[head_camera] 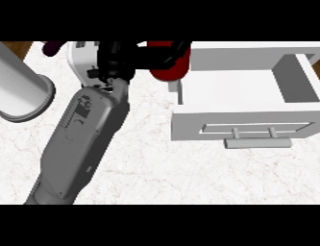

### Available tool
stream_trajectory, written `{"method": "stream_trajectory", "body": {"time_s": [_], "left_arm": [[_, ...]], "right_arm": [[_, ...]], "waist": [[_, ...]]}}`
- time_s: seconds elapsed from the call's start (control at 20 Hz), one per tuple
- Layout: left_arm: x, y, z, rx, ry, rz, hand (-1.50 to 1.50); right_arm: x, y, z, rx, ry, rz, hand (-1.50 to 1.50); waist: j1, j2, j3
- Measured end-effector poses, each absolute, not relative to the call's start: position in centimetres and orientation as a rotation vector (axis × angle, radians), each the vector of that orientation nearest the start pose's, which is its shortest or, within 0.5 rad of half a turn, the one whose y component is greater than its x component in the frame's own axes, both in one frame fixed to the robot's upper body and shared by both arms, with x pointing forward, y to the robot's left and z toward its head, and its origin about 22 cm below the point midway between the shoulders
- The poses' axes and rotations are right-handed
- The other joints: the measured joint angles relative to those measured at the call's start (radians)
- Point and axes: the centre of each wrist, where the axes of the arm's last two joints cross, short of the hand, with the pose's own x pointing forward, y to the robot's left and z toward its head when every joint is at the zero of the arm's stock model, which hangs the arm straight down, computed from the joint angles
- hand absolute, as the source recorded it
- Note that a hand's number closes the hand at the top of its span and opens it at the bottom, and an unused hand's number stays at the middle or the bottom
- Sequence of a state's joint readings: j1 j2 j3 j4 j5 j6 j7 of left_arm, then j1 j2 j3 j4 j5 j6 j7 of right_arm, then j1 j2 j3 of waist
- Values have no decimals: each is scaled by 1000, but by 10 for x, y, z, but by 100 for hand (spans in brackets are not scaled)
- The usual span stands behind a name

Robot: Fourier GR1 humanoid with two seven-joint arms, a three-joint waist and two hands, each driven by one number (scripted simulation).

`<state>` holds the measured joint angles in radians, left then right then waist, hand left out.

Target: Pick up the can, place it into the drawer and close the drawer

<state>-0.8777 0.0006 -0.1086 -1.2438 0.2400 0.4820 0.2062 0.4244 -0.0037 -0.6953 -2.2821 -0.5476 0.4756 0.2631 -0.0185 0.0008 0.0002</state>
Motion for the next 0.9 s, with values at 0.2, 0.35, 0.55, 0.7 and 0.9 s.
{"method": "stream_trajectory", "body": {"time_s": [0.2,0.35,0.55,0.7,0.9], "left_arm": [[389,66,186,-197,-1741,105,150],[394,54,195,-198,-1738,102,150],[400,37,208,-192,-1734,91,150],[406,25,214,-184,-1731,88,150],[408,14,216,-184,-1723,71,150]], "right_arm": [[68,-366,118,-148,-1790,-142,-150],[66,-367,118,-149,-1790,-137,-150],[66,-368,116,-149,-1786,-134,-150],[66,-364,120,-146,-1791,-128,-150],[72,-363,118,-148,-1793,-130,-150]], "waist": [[-5,1,0],[-6,1,0],[-10,2,0],[-17,3,0],[-18,4,0]]}}
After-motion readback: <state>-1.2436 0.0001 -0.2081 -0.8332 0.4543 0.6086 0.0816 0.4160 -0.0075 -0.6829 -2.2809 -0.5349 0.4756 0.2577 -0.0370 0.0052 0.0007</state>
